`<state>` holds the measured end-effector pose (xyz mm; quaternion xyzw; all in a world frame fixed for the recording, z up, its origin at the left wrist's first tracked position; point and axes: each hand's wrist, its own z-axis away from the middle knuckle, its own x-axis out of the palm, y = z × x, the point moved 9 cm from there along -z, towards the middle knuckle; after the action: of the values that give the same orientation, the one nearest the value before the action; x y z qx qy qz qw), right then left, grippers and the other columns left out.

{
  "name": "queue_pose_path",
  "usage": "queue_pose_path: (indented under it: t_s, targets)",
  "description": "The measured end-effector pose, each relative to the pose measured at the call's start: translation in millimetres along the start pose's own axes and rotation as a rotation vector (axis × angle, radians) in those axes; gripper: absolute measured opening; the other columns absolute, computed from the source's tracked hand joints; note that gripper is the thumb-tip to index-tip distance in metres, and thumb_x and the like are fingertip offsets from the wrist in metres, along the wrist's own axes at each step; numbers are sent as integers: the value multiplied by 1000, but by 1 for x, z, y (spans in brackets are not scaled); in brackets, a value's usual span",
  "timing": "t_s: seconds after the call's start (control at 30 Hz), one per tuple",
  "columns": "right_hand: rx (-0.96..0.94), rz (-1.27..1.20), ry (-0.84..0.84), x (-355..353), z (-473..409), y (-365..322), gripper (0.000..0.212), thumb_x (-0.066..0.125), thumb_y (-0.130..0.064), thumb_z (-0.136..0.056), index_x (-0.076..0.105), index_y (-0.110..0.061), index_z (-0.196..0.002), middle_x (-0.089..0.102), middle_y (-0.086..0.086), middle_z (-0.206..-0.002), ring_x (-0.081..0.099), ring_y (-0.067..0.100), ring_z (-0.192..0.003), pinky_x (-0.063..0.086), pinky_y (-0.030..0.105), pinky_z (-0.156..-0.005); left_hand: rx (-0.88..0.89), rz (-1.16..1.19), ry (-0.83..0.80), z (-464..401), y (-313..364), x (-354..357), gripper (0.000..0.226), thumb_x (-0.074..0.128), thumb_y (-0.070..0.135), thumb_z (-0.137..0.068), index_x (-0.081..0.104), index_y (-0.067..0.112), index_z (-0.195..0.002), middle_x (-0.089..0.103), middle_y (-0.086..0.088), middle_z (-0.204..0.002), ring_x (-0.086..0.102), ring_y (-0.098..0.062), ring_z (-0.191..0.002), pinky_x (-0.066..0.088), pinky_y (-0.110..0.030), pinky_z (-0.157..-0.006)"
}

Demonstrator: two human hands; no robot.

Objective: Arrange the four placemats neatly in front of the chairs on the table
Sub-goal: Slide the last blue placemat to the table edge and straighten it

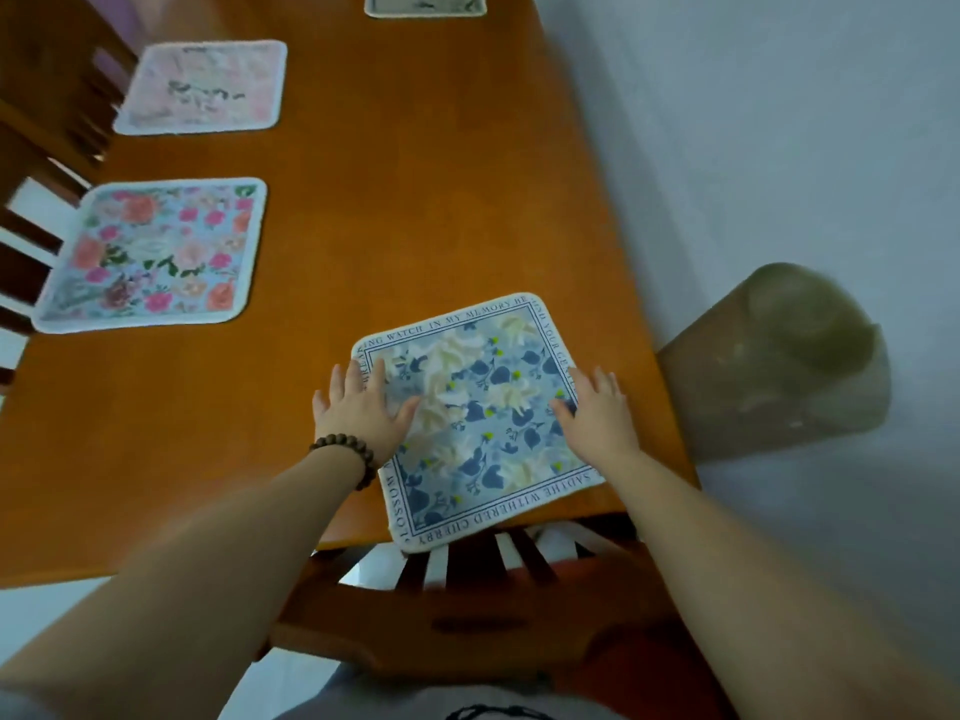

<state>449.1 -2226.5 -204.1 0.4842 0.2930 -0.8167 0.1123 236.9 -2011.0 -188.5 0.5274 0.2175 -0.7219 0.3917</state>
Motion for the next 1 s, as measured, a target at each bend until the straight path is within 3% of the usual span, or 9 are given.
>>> queue_pose_path:
  t_s: [0.37, 0.53, 0.8, 1.0]
  targets:
    - [-51, 10, -27, 21, -20, -10, 61, 43, -42, -98, 21, -21, -150, 5, 16, -159, -2, 30, -146, 8, 45, -117, -60, 31, -93, 15, 1, 49, 82, 22, 69, -88, -1, 23, -152, -3, -21, -158, -4, -35, -145, 7, -53, -115]
    - [-21, 27, 24, 27, -28, -23, 67, 40, -51, -96, 17, -20, -151, 0, 20, -158, -6, 32, -145, 7, 45, -118, -41, 58, -53, 2, 5, 53, 82, 18, 71, -87, -6, 26, -151, -7, -26, -155, -10, -36, -144, 0, -51, -116]
    - [-58, 103, -28, 29, -74, -61, 72, 36, -56, -95, 8, -26, -153, -8, 21, -158, -10, 32, -145, -2, 42, -116, -45, 114, -33, -42, -19, 38, 81, 20, 71, -87, -3, 28, -152, -9, -24, -156, -12, -34, -144, -3, -48, -116]
    - [-122, 149, -95, 26, -119, -92, 69, 36, -58, -94, 12, -28, -152, -5, 20, -158, -8, 32, -145, -1, 45, -116, -38, 141, -3, -31, -32, 43, 81, 20, 74, -85, 7, 29, -151, -4, -23, -157, -8, -33, -145, 1, -49, -116]
